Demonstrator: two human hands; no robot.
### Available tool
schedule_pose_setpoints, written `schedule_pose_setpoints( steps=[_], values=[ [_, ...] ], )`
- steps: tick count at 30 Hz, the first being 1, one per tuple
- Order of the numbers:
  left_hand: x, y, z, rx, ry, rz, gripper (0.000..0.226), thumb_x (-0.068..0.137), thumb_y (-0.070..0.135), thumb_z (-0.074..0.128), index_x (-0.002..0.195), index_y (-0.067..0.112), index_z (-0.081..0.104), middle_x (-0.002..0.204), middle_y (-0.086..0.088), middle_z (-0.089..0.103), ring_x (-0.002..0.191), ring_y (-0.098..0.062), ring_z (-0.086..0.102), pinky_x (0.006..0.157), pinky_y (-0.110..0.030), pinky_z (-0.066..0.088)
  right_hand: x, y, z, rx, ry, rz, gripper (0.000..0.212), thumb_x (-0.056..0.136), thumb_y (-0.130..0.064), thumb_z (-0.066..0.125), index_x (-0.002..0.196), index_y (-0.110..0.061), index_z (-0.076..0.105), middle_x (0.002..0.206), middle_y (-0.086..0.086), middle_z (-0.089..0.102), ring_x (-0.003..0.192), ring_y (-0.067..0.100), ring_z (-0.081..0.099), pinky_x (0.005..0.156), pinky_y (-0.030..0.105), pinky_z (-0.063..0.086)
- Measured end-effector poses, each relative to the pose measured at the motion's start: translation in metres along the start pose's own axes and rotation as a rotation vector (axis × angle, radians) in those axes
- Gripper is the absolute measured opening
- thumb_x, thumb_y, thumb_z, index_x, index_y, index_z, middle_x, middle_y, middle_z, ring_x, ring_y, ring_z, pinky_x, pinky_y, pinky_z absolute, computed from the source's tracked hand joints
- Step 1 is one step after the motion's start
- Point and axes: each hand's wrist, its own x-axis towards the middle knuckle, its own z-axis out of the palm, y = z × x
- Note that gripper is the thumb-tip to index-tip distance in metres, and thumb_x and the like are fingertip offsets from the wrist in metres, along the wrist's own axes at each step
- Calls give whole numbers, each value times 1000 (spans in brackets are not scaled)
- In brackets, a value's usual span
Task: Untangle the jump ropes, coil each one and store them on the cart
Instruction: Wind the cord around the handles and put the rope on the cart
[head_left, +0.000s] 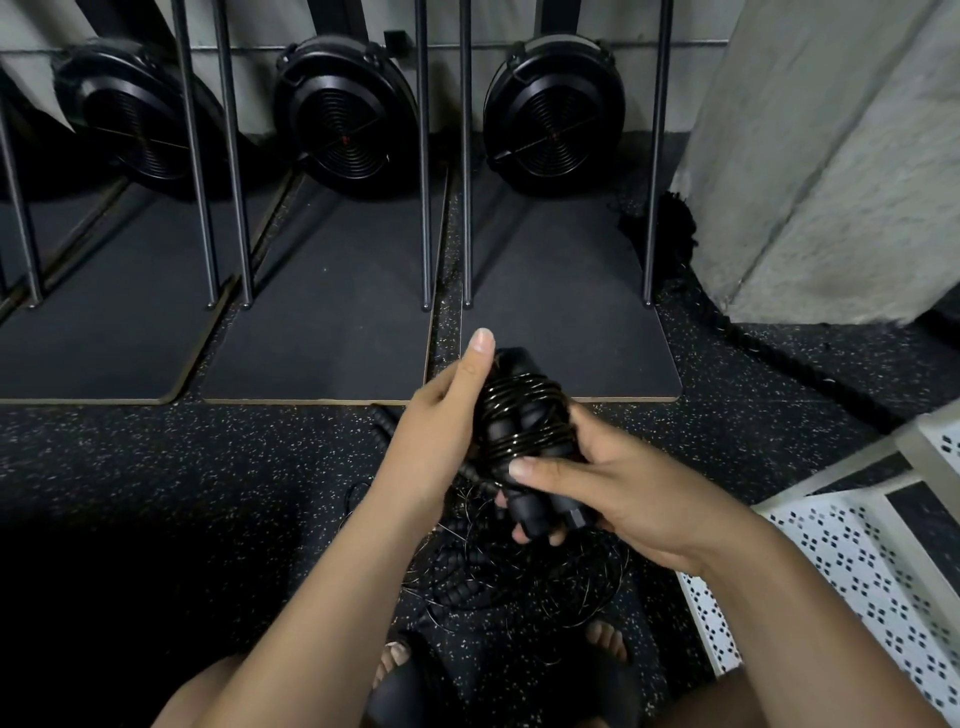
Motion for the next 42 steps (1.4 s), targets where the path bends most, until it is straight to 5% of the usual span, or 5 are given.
schedule_pose_setpoints(
  steps=[13,22,29,38,42],
  values=[
    [7,5,-14,-259,-9,-49,59,94,63,68,105,5,72,100,-22,73,88,-35,65,76,-42,54,0,-2,10,145,-29,-42,41,103,-38,66,135,-14,59,110,26,76,83,35,74,67,35,57],
    [-19,19,11,-297,136,74,58,86,65,76,120,20,62,123,-15,74,115,-29,73,110,-57,53,-10,-25,19,329,347,-79,48,98,-46,67,142,-36,55,127,-12,77,122,9,71,117,46,49],
    [-72,71,45,-68,-93,237,32,98,33,75,130,34,70,121,17,76,117,-3,70,113,-37,51,-82,-74,4,61,417,-127,41,101,-44,68,136,-22,69,130,-3,77,126,16,70,113,49,50],
    [-140,151,128,432,-432,636,112,73,44,96,153,70,23,141,27,40,123,25,44,97,5,34,-228,-171,-34,-103,652,-245,40,103,-40,65,129,-11,54,115,18,78,100,34,79,87,54,64],
    [-164,177,174,449,-400,780,107,61,52,95,146,69,31,135,30,43,120,16,51,97,-6,44,-290,-206,-51,-243,781,-286,42,101,-40,69,128,-11,53,111,17,78,90,33,80,79,50,64]
  ],
)
